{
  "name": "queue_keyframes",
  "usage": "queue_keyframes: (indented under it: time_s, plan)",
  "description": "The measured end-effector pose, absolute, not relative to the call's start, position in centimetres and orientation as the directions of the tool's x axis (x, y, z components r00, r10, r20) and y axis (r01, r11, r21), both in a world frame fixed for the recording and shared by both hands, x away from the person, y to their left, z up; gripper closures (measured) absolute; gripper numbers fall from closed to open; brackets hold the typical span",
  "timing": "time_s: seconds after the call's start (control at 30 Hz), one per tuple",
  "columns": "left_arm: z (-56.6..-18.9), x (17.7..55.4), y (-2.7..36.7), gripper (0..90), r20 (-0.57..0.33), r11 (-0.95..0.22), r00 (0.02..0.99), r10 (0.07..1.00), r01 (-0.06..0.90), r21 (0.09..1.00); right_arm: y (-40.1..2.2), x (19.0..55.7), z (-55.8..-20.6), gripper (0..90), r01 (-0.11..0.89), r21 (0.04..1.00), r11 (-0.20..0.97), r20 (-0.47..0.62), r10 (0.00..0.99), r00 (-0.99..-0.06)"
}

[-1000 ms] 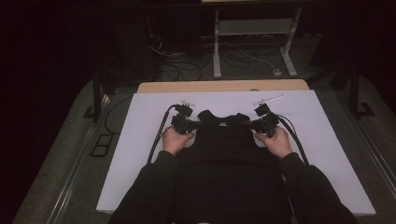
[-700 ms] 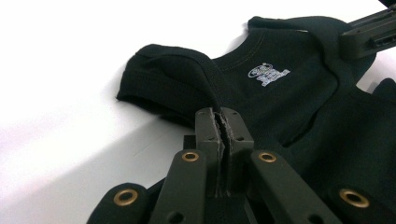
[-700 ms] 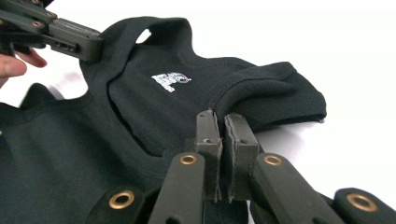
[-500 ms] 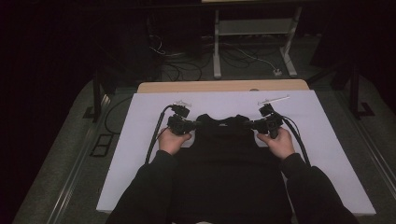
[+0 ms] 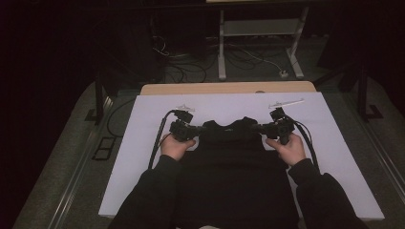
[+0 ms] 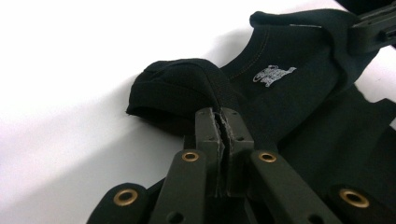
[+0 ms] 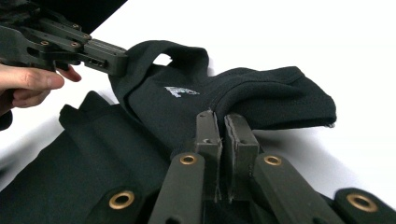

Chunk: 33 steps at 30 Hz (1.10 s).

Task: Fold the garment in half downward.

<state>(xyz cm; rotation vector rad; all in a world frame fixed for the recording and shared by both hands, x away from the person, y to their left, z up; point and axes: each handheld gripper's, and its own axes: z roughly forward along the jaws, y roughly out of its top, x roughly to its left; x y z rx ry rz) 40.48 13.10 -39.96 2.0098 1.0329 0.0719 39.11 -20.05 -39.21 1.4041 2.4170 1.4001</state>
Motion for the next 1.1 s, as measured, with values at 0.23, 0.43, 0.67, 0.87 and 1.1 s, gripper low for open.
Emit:
queue_keyframes:
  time_s: [0.23, 0.43, 0.67, 0.87, 1.1]
  plan:
    - [-39.1, 39.7, 13.3, 86.0, -0.314, -0.288, 0.668, 0.674, 0.63, 0.722, -20.4, 38.3, -38.6, 84.0, 0.68, 0.709, 0.189, 0.392, 0.695, -0.602]
    - [-38.5, 39.0, 13.4, 86.0, -0.314, -0.289, 0.682, 0.661, 0.617, 0.732, -20.5, 37.6, -38.3, 84.0, 0.673, 0.714, 0.19, 0.39, 0.691, -0.609]
    - [-38.3, 38.3, 13.5, 86.0, -0.319, -0.281, 0.686, 0.654, 0.612, 0.74, -20.7, 36.8, -38.2, 84.0, 0.674, 0.714, 0.19, 0.394, 0.686, -0.611]
    - [-38.1, 37.5, 13.7, 86.0, -0.328, -0.277, 0.691, 0.645, 0.611, 0.742, -20.6, 35.8, -38.2, 84.0, 0.674, 0.712, 0.197, 0.394, 0.682, -0.616]
    - [-38.1, 36.2, 13.9, 86.0, -0.336, -0.273, 0.689, 0.642, 0.614, 0.74, -20.7, 35.0, -38.2, 84.0, 0.673, 0.712, 0.198, 0.398, 0.677, -0.62]
